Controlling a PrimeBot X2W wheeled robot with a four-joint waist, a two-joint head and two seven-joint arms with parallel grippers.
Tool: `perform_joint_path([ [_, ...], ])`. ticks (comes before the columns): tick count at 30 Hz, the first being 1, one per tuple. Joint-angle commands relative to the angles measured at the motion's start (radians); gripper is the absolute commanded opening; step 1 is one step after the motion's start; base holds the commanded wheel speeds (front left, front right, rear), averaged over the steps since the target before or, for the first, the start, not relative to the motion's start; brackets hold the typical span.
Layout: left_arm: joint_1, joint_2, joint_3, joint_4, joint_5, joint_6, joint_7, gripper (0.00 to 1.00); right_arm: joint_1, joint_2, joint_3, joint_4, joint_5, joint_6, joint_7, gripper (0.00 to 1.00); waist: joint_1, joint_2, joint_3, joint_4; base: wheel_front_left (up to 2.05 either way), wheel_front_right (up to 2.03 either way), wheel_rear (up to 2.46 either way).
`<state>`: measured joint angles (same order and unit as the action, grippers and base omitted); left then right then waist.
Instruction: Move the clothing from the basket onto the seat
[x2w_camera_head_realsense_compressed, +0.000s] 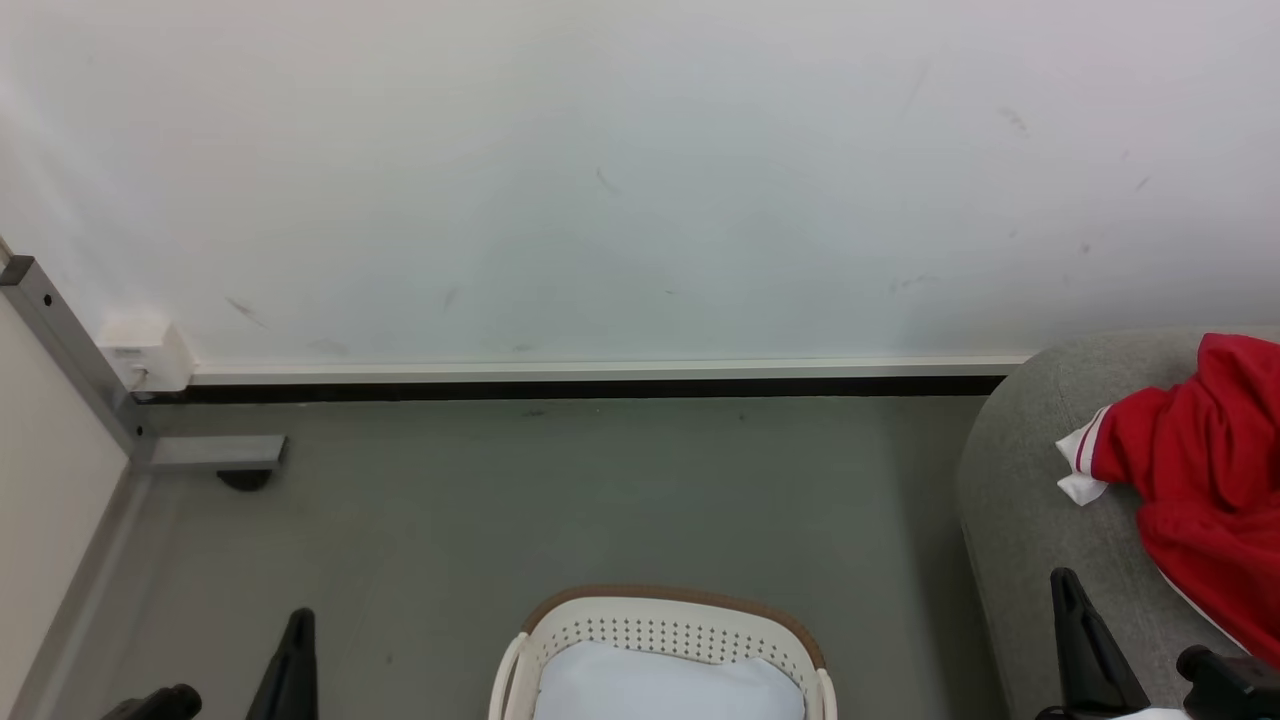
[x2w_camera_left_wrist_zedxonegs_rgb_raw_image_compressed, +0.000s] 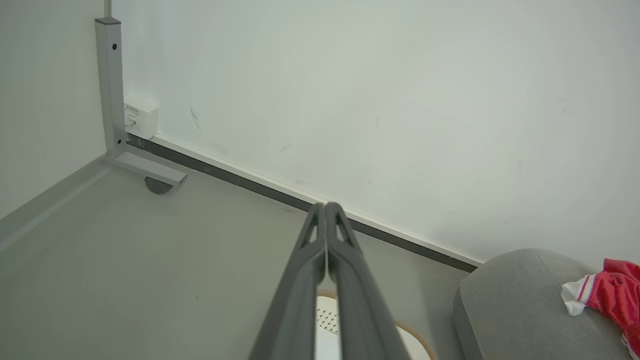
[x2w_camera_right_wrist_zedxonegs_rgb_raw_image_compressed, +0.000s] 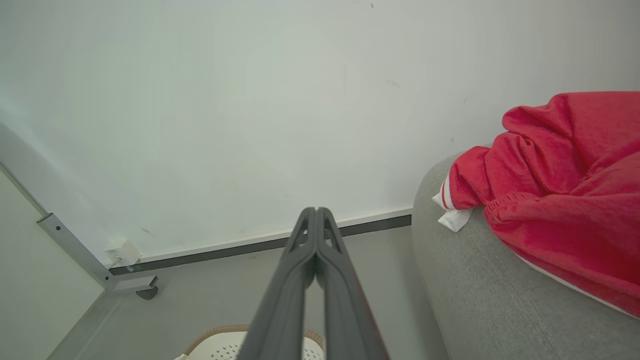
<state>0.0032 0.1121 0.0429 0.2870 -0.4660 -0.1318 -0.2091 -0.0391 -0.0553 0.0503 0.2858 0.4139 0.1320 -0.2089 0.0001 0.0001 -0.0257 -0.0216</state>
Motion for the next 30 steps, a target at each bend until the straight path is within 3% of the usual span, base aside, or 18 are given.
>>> perform_joint_path([
  [1, -0.029, 0.005, 0.008, -0.018, -0.057, 0.0, 0.013, 0.0, -0.026, -0.001, -0.013, -0.019, 0.061, 0.0, 0.014, 0.0, 0.0, -0.0001, 0.001, 0.0, 0.0, 0.0, 0.0],
  [30, -0.063, -0.019, 0.031, -0.028, -0.448, 0.001, 0.123, 0.0, -0.049, 0.001, -0.068, -0.027, 0.469, -0.001, 0.125, 0.0, 0.0, -0.0001, 0.007, 0.006, 0.0, 0.0, 0.0],
])
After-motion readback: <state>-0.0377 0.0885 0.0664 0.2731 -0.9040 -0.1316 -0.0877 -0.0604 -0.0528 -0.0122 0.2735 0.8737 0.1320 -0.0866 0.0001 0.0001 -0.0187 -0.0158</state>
